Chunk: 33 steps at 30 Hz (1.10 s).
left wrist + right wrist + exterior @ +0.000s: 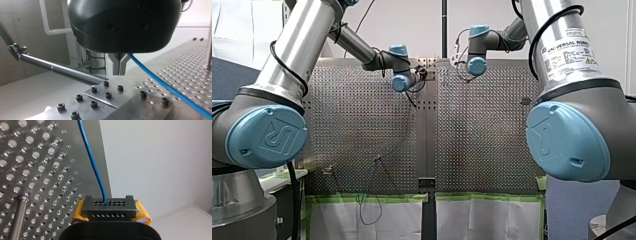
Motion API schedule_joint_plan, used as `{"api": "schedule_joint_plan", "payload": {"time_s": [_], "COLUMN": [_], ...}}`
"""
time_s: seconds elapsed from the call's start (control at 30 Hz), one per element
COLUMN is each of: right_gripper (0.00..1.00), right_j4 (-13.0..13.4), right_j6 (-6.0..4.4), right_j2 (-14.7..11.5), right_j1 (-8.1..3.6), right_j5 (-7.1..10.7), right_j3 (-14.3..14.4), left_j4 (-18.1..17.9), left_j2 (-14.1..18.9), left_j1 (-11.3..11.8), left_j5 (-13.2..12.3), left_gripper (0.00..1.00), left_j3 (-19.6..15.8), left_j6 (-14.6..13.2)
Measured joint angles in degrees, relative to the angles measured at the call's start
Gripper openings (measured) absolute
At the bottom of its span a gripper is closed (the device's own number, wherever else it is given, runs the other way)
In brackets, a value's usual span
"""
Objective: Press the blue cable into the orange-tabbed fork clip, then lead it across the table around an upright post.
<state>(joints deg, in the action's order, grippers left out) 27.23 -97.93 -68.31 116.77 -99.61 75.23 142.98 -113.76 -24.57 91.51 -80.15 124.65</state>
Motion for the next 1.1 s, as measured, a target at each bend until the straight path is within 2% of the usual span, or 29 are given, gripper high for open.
{"api": "schedule_joint_plan", "payload": {"time_s": [0.43,0.87,1.1], "right_gripper": [0.00,0.00,0.00], "right_j4": [-0.91,-2.81,-3.52], "right_j6": [-0.42,-0.61,-0.62], "right_j2": [-0.63,-1.33,-1.35], "right_j1": [-1.27,-3.20,-4.10], "right_j5": [0.07,0.09,0.11], "right_j3": [-0.02,0.08,0.30], "left_j4": [-0.12,-0.14,-0.01], "left_j2": [-0.16,-0.34,-2.11], "left_j1": [-0.41,-0.91,-1.06], "left_j5": [-1.17,-2.30,-3.32], "left_gripper": [0.00,0.00,0.00], "left_j3": [1.61,3.65,4.32], "left_j6": [1.88,4.21,5.39]}}
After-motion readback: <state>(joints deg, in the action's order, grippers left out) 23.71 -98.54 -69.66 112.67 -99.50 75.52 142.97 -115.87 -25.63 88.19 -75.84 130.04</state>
